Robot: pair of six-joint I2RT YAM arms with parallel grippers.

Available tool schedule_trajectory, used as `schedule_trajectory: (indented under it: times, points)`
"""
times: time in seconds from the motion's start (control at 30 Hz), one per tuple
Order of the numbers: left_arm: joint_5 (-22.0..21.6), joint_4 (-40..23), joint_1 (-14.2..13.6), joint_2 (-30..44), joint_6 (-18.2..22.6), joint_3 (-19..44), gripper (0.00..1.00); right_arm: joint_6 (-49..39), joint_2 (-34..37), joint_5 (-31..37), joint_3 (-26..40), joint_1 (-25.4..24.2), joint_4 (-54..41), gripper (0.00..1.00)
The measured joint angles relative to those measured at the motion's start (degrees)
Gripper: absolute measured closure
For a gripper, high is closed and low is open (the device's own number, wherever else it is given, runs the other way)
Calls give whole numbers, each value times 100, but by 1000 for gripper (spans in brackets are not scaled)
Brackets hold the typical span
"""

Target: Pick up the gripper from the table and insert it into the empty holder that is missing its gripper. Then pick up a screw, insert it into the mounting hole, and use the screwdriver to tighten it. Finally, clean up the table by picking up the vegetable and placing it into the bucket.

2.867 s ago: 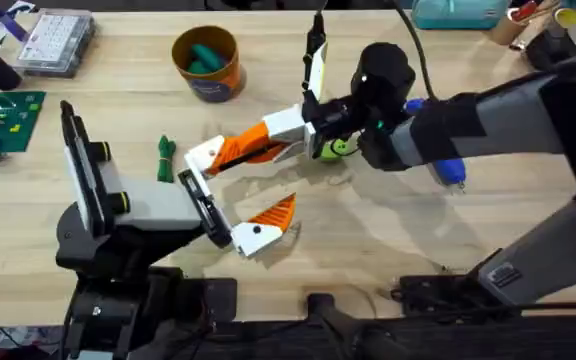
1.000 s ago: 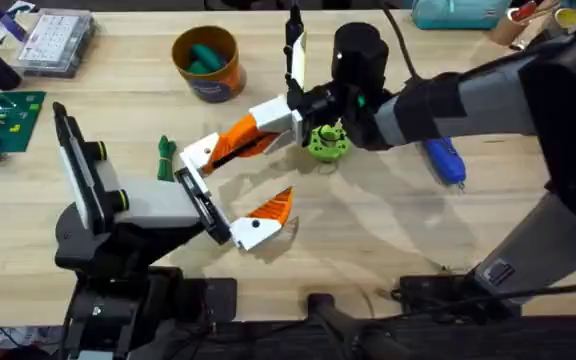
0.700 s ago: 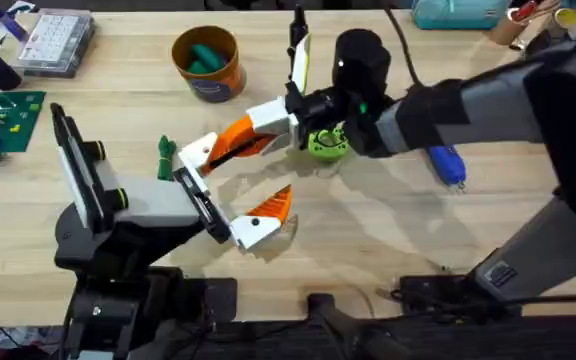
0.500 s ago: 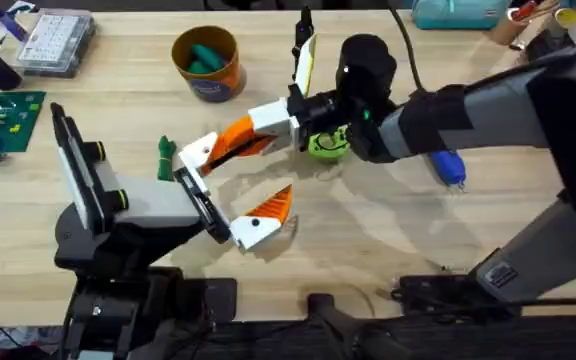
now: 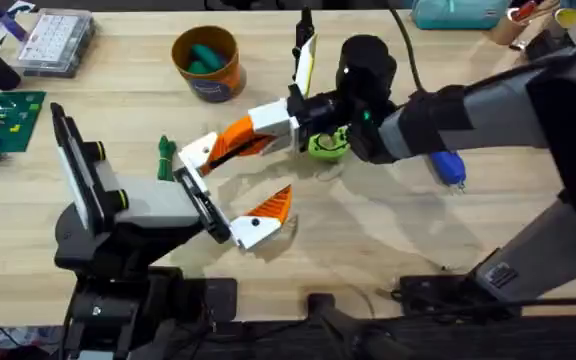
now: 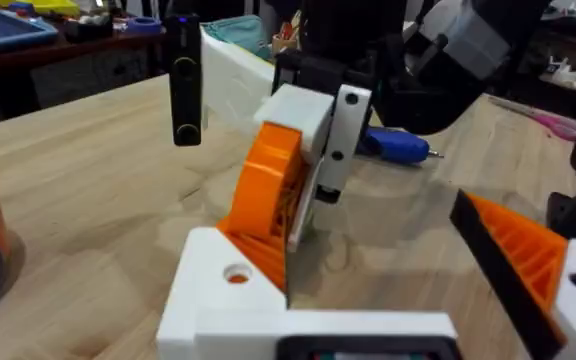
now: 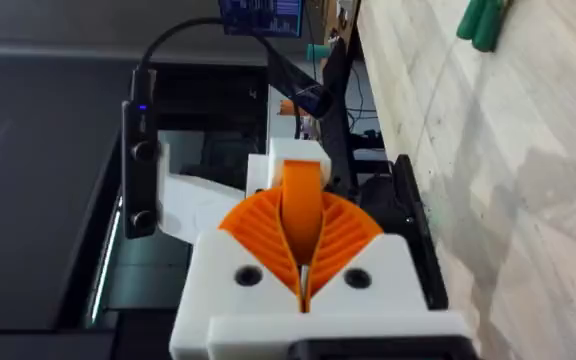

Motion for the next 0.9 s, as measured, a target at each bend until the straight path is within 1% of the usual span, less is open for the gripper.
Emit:
schedule_trajectory:
  times: [0.37, 0.9]
  points:
    - [135, -17, 0, -2, -103, 0, 8, 73, -175, 220, -326, 12, 94, 991]
    - [107, -17, 0, -2, -107, -1, 8, 75, -177, 330, -340, 42, 99, 991]
